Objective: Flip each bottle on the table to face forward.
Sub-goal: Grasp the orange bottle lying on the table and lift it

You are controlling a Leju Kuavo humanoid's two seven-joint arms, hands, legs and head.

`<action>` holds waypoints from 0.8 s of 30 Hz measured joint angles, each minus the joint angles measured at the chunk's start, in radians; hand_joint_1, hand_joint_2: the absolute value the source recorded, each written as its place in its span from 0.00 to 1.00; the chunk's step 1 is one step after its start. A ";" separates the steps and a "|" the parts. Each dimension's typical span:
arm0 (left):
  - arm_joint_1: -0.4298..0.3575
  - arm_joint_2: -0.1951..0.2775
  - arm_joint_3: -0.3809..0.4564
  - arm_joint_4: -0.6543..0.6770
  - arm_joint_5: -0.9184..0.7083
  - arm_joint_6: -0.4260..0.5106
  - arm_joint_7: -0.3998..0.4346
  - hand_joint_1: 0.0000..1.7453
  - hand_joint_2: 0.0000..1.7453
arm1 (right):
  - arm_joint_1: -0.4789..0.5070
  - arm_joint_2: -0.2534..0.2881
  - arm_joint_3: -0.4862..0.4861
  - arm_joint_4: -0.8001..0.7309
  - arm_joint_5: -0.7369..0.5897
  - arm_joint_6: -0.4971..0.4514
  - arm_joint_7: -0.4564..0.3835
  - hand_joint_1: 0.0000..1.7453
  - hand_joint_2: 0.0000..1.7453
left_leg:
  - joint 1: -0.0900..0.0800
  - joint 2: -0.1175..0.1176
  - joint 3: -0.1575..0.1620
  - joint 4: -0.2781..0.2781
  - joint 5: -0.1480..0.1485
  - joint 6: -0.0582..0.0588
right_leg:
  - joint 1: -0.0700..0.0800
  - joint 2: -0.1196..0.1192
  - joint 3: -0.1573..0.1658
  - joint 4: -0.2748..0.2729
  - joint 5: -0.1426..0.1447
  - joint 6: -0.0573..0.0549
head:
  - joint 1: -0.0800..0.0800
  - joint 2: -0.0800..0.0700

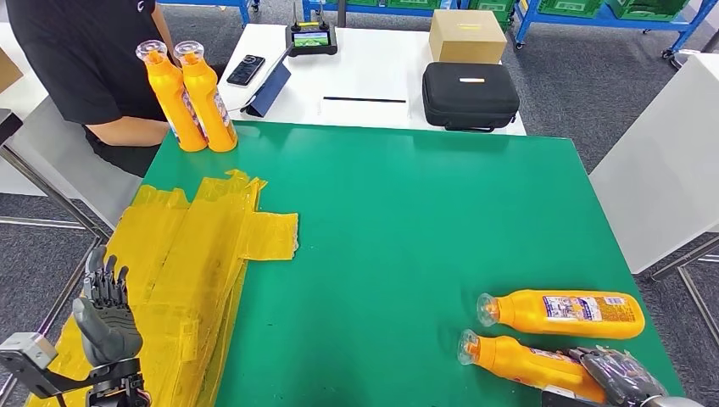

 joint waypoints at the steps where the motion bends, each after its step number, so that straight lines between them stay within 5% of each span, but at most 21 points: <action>1: 0.000 0.000 0.000 0.000 0.000 0.000 0.000 0.00 0.00 | -0.001 -0.001 0.001 0.000 0.000 0.000 0.000 0.98 1.00 | 0.000 0.000 0.000 0.000 0.000 0.000 | 0.000 0.000 0.000 0.000 0.000 0.000 | 0.000 0.000; 12: 0.007 0.000 0.002 0.000 -0.003 -0.009 -0.002 0.00 0.00 | 0.008 -0.023 0.041 0.009 -0.139 -0.041 0.013 1.00 1.00 | 0.000 0.000 0.001 0.000 0.000 0.000 | 0.001 0.001 0.001 0.000 0.000 0.000 | 0.000 0.000; 16: 0.005 0.001 0.007 0.007 -0.013 -0.032 -0.015 0.00 1.00 | 0.019 -0.002 0.066 -0.019 -0.412 -0.088 -0.156 1.00 1.00 | 0.000 0.000 -0.004 0.000 0.002 0.001 | 0.000 0.001 0.007 0.001 0.002 0.000 | 0.000 0.000; 20: -0.018 0.001 -0.003 0.031 -0.029 -0.056 -0.018 0.00 1.00 | -0.071 0.077 0.090 -0.054 -0.905 -0.111 -0.246 1.00 1.00 | 0.000 0.004 -0.009 0.000 0.006 0.000 | -0.001 0.003 0.000 0.003 0.006 -0.002 | -0.001 0.000; 24: -0.036 0.001 -0.045 0.045 -0.025 -0.063 -0.011 0.00 1.00 | -0.212 0.155 0.119 -0.039 -0.946 -0.134 -0.248 1.00 1.00 | 0.000 0.005 -0.011 0.000 0.010 -0.001 | -0.001 0.005 -0.002 0.003 0.009 -0.002 | 0.000 0.000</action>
